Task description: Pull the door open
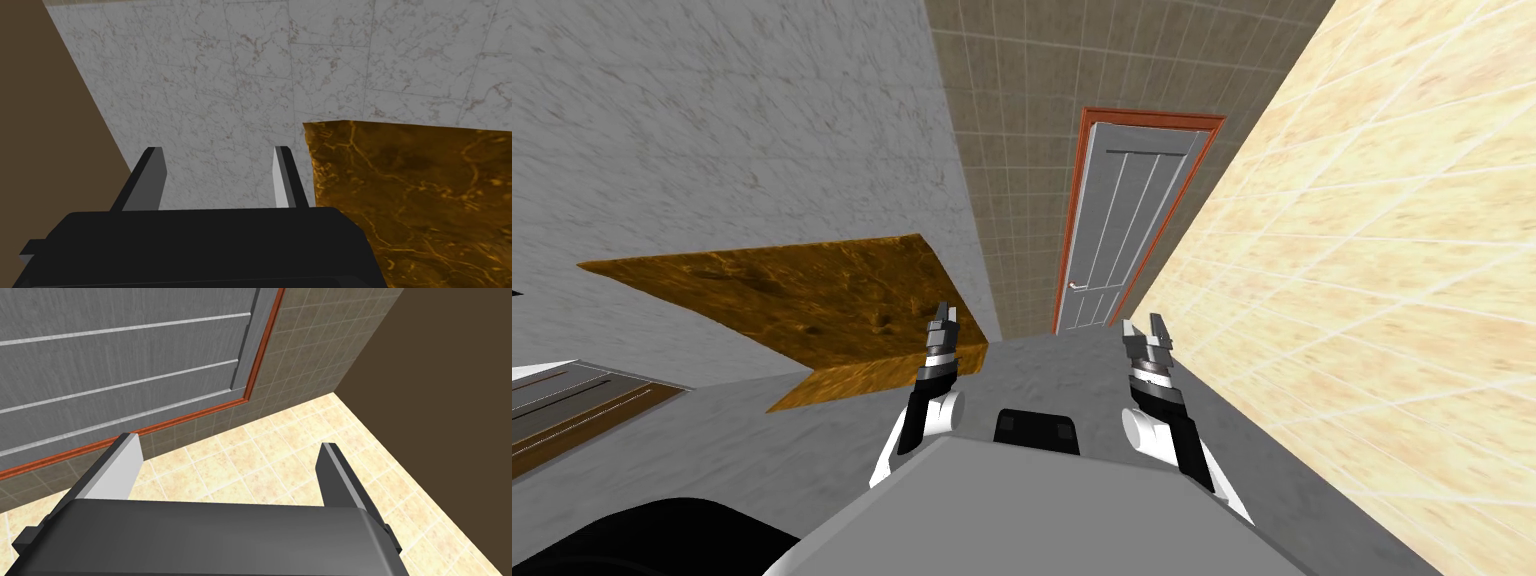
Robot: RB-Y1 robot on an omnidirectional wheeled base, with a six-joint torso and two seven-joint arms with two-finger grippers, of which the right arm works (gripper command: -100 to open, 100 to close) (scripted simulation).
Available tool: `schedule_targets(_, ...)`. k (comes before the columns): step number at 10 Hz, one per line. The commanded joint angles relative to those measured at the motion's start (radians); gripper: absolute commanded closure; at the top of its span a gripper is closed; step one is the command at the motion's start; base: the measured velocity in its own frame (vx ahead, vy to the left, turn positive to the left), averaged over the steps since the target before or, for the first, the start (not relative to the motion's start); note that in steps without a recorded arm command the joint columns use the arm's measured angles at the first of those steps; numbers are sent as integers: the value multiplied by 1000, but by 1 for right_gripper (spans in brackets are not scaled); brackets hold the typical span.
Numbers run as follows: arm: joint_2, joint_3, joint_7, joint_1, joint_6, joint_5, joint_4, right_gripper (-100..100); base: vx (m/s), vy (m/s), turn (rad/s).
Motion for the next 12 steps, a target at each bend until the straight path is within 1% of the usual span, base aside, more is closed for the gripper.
schedule_targets(1, -9, 4, -1, -14, -9, -3, 38, -100, 93, -55, 57)
schedule_targets(7, -43, 18, -7, -66, -39, -16, 183, -100, 92, -54, 60)
schedule_targets(11, -66, 29, -12, -103, -61, -26, 290, -100, 95, -54, 67)
schedule_targets(12, -66, 29, -12, -103, -61, -26, 291, -100, 63, -29, 20)
